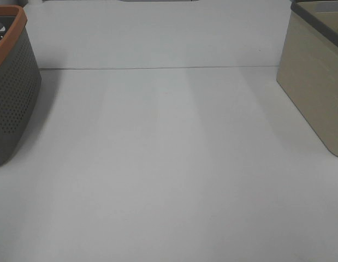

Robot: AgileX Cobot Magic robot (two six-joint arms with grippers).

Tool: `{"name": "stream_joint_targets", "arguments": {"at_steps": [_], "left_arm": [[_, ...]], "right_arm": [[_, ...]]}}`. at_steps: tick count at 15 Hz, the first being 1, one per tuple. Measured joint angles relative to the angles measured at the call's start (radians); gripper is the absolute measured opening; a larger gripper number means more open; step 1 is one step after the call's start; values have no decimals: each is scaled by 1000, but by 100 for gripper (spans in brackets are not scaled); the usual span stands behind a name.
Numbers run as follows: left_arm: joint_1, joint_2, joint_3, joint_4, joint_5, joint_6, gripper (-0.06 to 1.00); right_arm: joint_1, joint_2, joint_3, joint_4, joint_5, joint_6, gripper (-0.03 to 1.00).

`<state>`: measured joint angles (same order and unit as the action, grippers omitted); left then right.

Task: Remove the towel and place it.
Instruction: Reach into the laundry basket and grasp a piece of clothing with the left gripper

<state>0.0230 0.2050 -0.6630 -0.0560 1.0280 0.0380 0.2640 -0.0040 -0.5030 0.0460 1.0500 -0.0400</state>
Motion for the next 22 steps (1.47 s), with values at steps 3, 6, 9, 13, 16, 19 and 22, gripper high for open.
{"name": "stream_joint_targets", "arguments": {"at_steps": [3, 6, 9, 13, 16, 19, 22], "left_arm": [[0, 85, 0, 2, -31, 0, 74], [0, 158, 0, 2, -34, 0, 74], [0, 257, -22, 2, -57, 28, 74], [0, 359, -99, 28, -67, 50, 74], [0, 449, -170, 56, -73, 90, 74], [0, 576, -255, 69, -76, 153, 74], [0, 658, -309, 83, -76, 177, 74]], "right_arm": [[0, 0, 0, 0, 0, 0, 92], [0, 0, 0, 0, 0, 0, 92], [0, 0, 0, 0, 0, 0, 92], [0, 0, 0, 0, 0, 0, 92], [0, 0, 0, 0, 0, 0, 92], [0, 0, 0, 0, 0, 0, 92], [0, 0, 0, 0, 0, 0, 92]]}}
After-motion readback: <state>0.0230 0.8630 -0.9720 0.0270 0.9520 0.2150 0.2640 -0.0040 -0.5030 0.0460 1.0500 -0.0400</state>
